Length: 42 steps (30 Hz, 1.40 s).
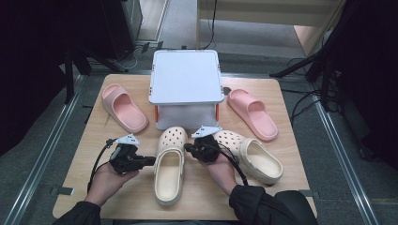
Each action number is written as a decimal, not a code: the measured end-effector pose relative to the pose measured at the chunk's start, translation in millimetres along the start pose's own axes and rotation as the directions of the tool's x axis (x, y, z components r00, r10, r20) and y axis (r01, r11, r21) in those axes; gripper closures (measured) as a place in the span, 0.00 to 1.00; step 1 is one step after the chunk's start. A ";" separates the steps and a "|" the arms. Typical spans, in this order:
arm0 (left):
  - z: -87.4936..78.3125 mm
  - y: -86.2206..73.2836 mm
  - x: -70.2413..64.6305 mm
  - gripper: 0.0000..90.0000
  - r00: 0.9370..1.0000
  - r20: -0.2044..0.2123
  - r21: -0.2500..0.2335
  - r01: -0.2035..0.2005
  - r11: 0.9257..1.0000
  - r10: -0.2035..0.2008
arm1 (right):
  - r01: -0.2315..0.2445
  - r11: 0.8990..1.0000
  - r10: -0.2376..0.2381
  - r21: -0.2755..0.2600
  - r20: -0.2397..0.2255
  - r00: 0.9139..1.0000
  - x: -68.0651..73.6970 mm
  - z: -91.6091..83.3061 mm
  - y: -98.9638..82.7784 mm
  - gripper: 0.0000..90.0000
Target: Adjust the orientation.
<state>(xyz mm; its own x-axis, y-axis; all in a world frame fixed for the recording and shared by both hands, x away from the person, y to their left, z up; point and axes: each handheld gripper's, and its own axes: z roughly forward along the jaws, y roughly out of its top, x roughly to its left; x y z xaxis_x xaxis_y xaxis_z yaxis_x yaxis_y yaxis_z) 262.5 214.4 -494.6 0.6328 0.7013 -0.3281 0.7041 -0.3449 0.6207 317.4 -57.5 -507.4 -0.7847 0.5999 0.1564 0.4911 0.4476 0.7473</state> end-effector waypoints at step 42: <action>-58.5 100.7 23.7 0.78 0.996 0.007 -0.113 -0.087 0.990 0.088 | -0.004 0.996 -0.002 -0.090 -0.063 0.998 39.2 -62.2 -6.9 0.47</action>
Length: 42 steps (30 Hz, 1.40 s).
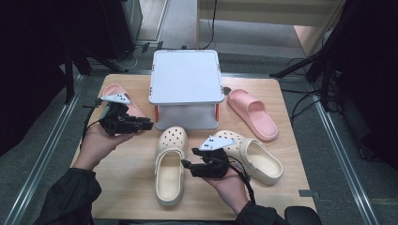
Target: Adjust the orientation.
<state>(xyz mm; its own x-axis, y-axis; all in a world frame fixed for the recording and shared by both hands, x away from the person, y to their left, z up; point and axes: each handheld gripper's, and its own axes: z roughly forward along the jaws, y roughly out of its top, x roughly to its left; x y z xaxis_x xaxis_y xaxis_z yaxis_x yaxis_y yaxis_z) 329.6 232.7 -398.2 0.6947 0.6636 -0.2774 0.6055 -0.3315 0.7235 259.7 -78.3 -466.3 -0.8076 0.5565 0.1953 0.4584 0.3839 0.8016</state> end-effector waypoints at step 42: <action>29.5 60.4 40.3 0.99 0.995 -0.098 -0.045 -0.007 0.999 0.002 | -0.116 0.991 0.106 0.064 0.143 0.984 23.3 50.5 -11.6 0.47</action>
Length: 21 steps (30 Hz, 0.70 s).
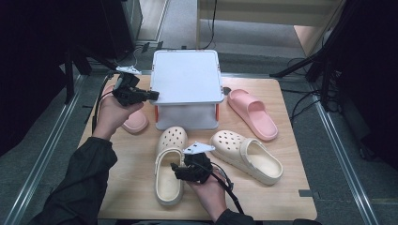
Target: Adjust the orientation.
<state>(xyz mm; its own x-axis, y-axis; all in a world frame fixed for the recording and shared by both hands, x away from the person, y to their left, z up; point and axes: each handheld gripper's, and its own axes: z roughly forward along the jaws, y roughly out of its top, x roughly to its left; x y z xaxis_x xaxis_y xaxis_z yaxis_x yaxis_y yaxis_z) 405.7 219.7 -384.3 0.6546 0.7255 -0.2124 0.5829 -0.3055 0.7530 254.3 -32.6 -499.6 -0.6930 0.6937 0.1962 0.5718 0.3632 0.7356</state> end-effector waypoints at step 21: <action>-1.3 -1.9 -2.9 0.99 1.000 -0.016 -0.003 -0.006 1.000 0.006 | -0.035 0.999 0.035 0.019 -0.021 0.999 -21.0 0.5 5.7 0.75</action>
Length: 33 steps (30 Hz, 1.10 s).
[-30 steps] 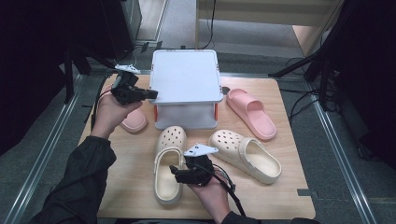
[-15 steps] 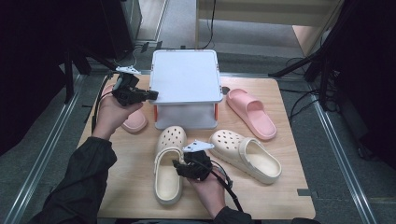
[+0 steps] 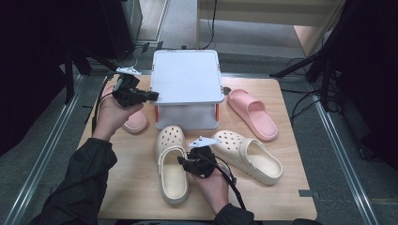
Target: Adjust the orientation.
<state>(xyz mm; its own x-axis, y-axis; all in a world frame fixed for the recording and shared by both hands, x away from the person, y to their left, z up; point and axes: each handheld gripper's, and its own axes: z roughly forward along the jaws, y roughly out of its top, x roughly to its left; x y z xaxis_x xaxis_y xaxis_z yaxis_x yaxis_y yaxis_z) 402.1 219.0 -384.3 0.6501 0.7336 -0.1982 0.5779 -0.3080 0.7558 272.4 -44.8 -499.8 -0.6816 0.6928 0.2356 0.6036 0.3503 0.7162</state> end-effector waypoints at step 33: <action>-0.1 -1.3 0.4 0.99 1.000 0.002 -0.008 0.027 1.000 -0.027 | -0.077 0.996 0.082 -0.053 0.102 0.991 -47.8 7.6 77.9 0.88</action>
<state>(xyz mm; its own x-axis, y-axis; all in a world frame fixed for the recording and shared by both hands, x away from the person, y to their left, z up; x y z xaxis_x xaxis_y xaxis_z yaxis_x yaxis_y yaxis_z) 401.5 219.7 -385.3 0.6353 0.7403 -0.2198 0.5910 -0.2829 0.7554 355.1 -45.8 -460.3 -0.5840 0.7798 0.2253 0.6315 0.2621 0.7297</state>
